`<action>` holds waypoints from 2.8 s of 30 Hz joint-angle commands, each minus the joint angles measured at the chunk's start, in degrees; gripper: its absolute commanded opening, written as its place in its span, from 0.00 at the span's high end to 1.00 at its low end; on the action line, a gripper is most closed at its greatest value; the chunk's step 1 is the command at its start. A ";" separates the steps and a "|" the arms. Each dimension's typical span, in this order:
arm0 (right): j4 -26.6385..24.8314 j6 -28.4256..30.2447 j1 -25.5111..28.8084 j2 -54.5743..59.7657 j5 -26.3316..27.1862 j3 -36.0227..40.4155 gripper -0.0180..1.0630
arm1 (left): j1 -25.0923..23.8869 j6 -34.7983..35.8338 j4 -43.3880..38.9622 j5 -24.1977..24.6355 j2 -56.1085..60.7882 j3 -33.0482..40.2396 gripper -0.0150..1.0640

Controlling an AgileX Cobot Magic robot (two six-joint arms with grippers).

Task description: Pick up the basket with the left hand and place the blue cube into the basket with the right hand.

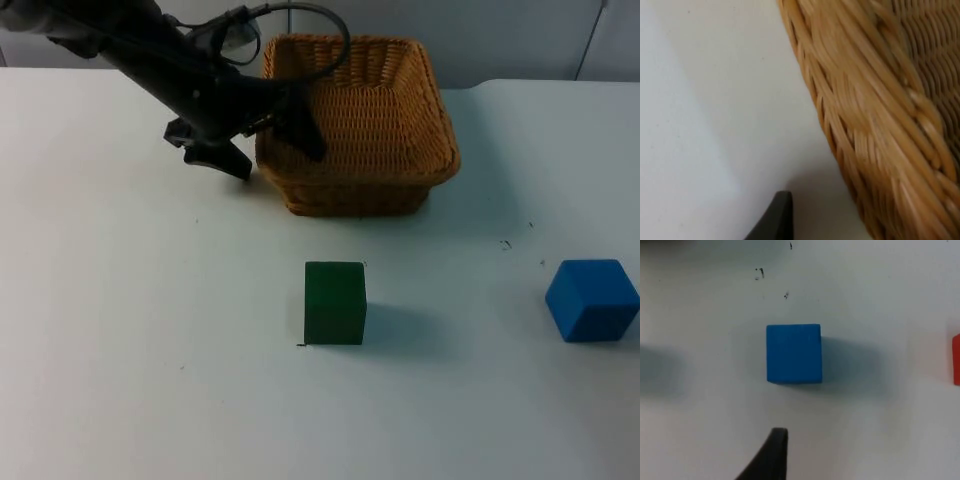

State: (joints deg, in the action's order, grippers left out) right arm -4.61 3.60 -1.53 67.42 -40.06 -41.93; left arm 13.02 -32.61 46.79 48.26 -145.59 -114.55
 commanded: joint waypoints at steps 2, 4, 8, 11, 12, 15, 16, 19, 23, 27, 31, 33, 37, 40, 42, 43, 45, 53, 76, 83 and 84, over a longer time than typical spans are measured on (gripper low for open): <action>-0.35 0.44 0.38 0.23 0.76 -0.38 0.02 | 0.72 0.27 0.33 -0.80 0.06 -0.21 0.14; -0.35 0.44 0.38 0.23 0.93 -0.38 0.02 | 0.82 1.26 0.68 -1.65 0.06 -0.21 0.24; -0.35 0.44 0.38 0.23 1.03 -0.38 0.02 | 0.82 2.42 0.98 -3.24 0.06 -0.21 0.52; -0.35 0.44 0.38 0.23 1.16 -0.38 0.02 | 0.82 2.42 1.12 -4.78 0.06 -0.21 0.78; -0.35 0.44 0.38 0.23 1.16 -0.38 0.02 | 0.82 2.42 1.50 -5.42 0.06 -0.21 0.89; -0.35 0.44 0.38 0.23 1.16 -0.38 0.02 | 0.82 2.56 2.96 -6.41 0.06 -0.21 0.99; -0.35 0.44 0.38 0.23 1.16 -0.38 0.02 | 0.82 3.14 4.43 -6.94 0.06 -0.21 0.99; -0.35 0.44 0.38 0.23 1.16 -0.38 0.02 | 0.82 3.68 7.33 -7.59 0.46 -0.21 0.99; -0.35 0.44 0.38 0.23 1.16 -0.38 0.02 | 0.82 9.84 6.64 -9.84 3.44 -0.21 0.99; -0.35 0.44 0.38 0.23 1.16 -0.38 0.02 | 0.60 16.43 1.85 -8.64 8.74 0.00 0.99; -0.35 0.44 0.38 0.23 1.16 -0.38 0.02 | 0.57 23.39 -6.60 -5.06 12.40 0.00 0.99; -0.35 0.44 0.38 0.23 1.16 -0.38 0.02 | 0.57 24.35 -9.39 -3.49 14.01 0.30 0.99; -0.35 0.44 0.38 0.23 1.26 -0.38 0.02 | 0.33 24.50 -9.27 -6.91 20.69 8.46 0.99; -0.35 0.44 0.38 0.23 1.26 -0.38 0.02 | 0.19 24.37 -8.35 -11.29 25.14 16.29 0.99; -0.35 0.44 0.38 0.23 1.38 -0.38 0.02 | -0.16 21.55 -5.10 -15.84 29.58 23.96 0.99; -0.35 0.44 0.38 0.23 1.38 -0.38 0.02 | -0.16 21.55 -5.10 -15.84 29.58 23.96 0.99; -0.35 0.44 0.38 0.23 1.38 -0.38 0.02 | -1.22 15.85 0.24 -18.29 35.17 33.92 0.99; -1.71 0.44 0.38 0.23 1.37 -0.38 0.02 | -6.71 5.38 6.84 -18.82 49.00 55.68 0.99; -1.23 -5.26 -8.22 0.47 3.67 -0.38 0.04 | -12.34 -1.33 6.85 -19.99 66.57 80.14 0.99; 3.05 -11.13 -8.98 6.55 6.04 -0.38 0.04 | -12.34 -1.33 7.00 -20.06 66.57 80.14 0.99; 3.05 -11.76 -8.98 8.88 7.89 -0.38 0.04 | -12.34 -1.33 7.11 -20.06 66.57 80.14 0.99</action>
State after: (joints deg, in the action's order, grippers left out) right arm -2.32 -6.88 -10.22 73.56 -35.08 -41.96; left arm 0.78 -33.89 52.41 28.59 -79.83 -34.57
